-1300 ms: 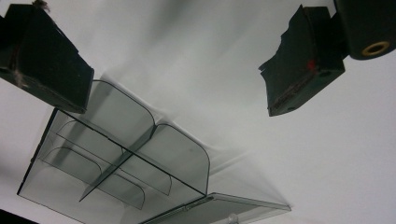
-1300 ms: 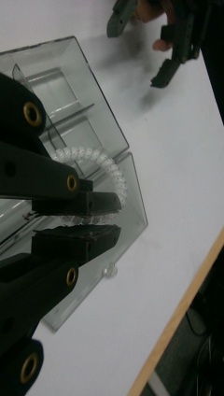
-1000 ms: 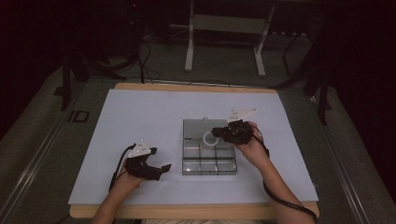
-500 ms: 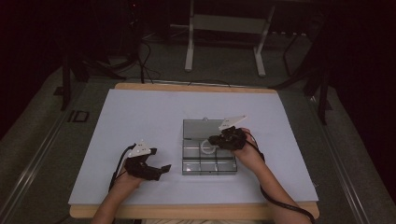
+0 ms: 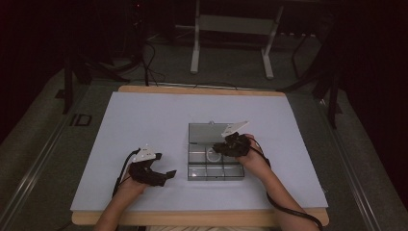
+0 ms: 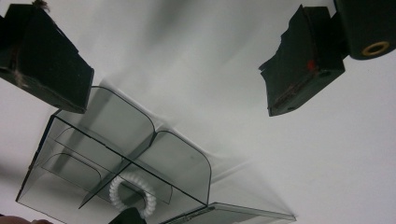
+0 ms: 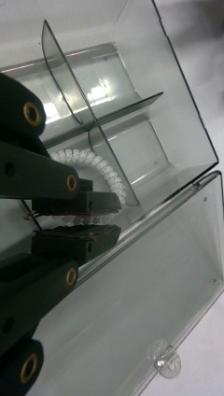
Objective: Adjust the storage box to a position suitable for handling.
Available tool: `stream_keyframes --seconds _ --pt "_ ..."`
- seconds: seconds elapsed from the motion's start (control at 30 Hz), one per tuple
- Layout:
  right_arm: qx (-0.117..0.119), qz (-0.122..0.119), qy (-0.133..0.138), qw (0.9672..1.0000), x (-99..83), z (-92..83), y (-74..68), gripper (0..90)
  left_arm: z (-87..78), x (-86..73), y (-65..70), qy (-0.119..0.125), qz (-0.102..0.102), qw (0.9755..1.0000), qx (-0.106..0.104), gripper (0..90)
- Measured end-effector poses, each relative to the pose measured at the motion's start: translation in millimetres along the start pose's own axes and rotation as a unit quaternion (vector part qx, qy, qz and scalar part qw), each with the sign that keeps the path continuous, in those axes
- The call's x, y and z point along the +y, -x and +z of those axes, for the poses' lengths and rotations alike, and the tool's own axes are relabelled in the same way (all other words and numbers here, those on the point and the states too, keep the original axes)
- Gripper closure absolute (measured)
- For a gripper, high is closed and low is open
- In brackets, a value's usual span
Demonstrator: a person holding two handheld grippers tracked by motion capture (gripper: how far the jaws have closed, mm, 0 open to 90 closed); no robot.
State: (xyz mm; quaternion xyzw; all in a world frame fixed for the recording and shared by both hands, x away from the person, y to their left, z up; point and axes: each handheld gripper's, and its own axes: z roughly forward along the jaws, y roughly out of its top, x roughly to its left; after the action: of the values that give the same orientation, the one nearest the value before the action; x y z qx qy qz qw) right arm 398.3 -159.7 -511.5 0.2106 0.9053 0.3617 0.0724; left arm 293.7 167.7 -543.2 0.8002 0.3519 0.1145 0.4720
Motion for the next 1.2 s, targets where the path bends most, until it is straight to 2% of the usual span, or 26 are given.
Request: stream_keyframes --seconds 0.33,0.43,0.73,0.83,0.93,1.03,1.2 --pt "0.001 0.002 -0.009 1.0000 -3.0 1.3 -0.1 81.5 1.1 0.4 1.1 0.000 0.001 1.0000 0.002 8.7" --pt "0.003 0.001 -0.004 1.0000 -1.8 -3.0 -0.9 76.5 1.1 0.6 0.4 0.003 -0.002 1.0000 0.005 8.6" --pt "0.000 -0.003 0.011 0.9999 1.7 -14.5 -4.9 71.1 1.5 7.9 0.2 0.012 -0.009 0.9998 0.013 8.6" --pt "-0.006 -0.003 0.022 0.9997 1.4 -22.2 -6.3 69.2 -0.1 11.8 1.7 0.020 -0.019 0.9994 0.021 8.6" --pt "-0.014 -0.001 0.026 0.9995 0.2 -26.4 -6.3 67.5 -0.9 13.6 1.9 0.026 -0.019 0.9992 0.023 8.6" --pt "-0.035 0.005 0.033 0.9988 -5.0 -35.7 -4.3 64.3 -2.6 18.5 2.1 0.030 0.004 0.9985 0.046 8.6" --pt "-0.056 0.021 0.050 0.9970 -14.2 -49.6 -0.9 61.1 -2.8 24.6 -0.2 0.034 0.000 0.9980 0.054 8.7"
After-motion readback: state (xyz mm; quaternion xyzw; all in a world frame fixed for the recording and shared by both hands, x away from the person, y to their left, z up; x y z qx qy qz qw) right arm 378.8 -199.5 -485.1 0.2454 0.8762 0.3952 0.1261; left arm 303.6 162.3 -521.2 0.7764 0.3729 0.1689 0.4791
